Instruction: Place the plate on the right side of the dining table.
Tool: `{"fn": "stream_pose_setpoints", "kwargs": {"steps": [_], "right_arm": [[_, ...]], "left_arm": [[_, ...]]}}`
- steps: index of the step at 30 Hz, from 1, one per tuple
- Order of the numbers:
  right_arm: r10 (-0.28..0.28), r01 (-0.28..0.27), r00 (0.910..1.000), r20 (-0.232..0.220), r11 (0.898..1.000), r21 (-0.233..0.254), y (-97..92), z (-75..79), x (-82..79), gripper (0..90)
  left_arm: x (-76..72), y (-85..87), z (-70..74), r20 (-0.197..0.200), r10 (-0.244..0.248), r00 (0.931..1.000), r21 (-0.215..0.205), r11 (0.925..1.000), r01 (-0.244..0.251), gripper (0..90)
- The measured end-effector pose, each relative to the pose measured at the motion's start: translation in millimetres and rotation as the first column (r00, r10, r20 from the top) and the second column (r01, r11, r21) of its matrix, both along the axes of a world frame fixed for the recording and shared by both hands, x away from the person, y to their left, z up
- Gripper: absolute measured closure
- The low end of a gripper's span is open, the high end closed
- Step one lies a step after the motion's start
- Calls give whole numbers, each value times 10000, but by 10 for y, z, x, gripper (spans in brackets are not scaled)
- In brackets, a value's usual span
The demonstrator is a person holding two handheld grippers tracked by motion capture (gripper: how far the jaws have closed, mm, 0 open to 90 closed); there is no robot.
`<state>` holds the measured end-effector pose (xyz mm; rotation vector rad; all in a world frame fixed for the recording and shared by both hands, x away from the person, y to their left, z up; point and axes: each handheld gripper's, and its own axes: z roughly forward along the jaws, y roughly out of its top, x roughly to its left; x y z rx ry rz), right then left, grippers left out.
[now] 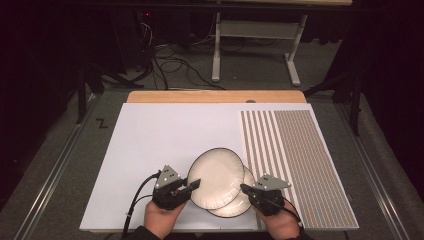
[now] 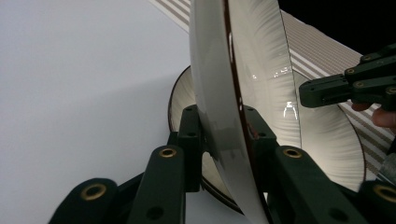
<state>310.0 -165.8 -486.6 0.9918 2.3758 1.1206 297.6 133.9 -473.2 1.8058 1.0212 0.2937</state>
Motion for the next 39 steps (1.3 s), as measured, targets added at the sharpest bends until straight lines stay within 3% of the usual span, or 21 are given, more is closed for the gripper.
{"fn": "stream_pose_setpoints", "kwargs": {"steps": [8,16,31,38,39], "right_arm": [[-205,195,9996,213,9989,433,-129,86,9,882],[-400,358,9982,446,9951,919,-285,186,-13,777],[-733,580,9924,990,9870,1500,-579,325,-124,424],[-780,610,9887,1277,9894,1321,-671,324,-176,232],[-966,800,9887,1147,9867,1416,-695,334,-191,184]], "left_arm": [[-27,-16,-5,518,-204,9984,49,9998,202,753],[-47,-23,-21,894,-302,9955,36,9995,300,755],[-68,-31,-22,1113,-331,9932,101,9994,322,754],[-74,-34,-21,1181,-341,9924,153,9994,325,754],[-74,-34,-21,1187,-345,9923,154,9993,329,754]]}}
